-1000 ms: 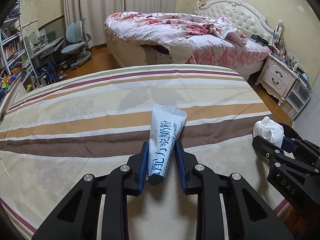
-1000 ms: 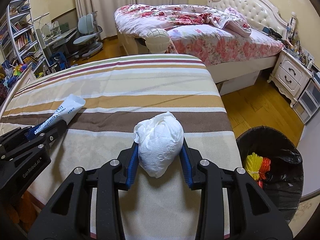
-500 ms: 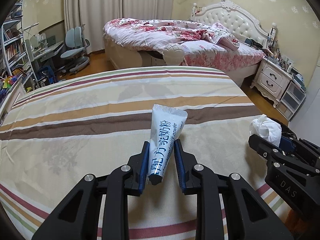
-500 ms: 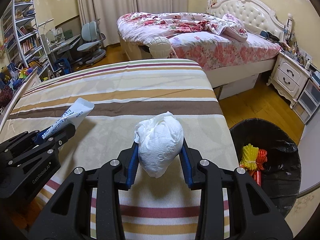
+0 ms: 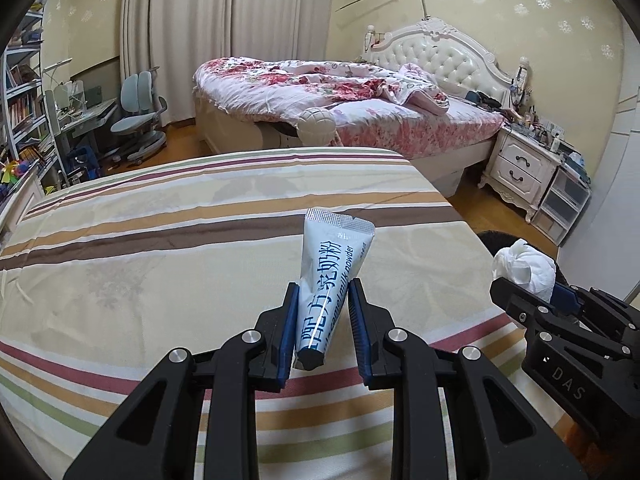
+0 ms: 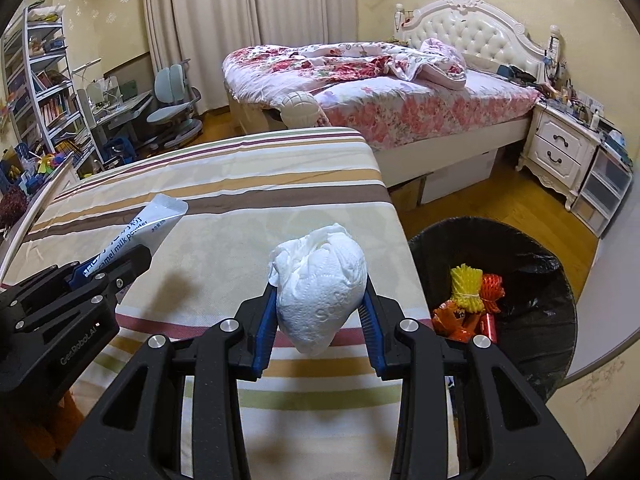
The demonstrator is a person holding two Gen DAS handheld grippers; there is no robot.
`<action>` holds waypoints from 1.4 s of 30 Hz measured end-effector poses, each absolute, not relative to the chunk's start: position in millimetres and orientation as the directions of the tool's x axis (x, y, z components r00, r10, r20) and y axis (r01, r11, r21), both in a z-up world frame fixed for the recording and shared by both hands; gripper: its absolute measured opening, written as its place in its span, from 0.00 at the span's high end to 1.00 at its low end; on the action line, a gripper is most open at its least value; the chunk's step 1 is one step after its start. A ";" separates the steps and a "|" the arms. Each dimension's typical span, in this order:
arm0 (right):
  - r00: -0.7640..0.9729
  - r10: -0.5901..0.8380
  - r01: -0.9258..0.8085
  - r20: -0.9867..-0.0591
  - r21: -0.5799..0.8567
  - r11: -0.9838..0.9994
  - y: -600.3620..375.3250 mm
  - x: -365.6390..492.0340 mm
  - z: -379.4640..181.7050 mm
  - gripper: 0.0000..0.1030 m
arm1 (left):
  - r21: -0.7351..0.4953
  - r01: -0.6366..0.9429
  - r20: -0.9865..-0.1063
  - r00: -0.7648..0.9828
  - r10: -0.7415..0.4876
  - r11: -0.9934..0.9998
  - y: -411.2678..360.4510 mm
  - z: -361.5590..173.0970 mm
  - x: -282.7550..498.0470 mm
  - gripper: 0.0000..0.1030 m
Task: Collect trash
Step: 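Carry the white tube and tissue over the black bin, then open both grippers to drop the tissue and tube into the bin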
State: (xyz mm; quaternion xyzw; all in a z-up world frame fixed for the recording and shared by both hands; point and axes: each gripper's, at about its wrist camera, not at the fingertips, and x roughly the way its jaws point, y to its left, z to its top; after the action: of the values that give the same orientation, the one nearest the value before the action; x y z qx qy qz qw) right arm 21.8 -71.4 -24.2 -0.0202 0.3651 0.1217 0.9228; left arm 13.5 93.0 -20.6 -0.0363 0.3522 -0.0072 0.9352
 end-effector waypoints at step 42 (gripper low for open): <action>0.785 -0.076 0.115 -0.615 0.024 0.993 -235.1 58.4 -23.7 0.64 | 0.003 0.308 -0.613 0.752 -0.242 0.951 -80.2 -23.6 67.2 0.75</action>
State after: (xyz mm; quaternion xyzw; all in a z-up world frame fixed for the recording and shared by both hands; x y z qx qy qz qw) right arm 58.4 -235.1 -23.7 0.0298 0.3241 -0.0506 0.9442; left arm 67.2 -80.2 -23.6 0.0518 0.3198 -0.1469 0.9346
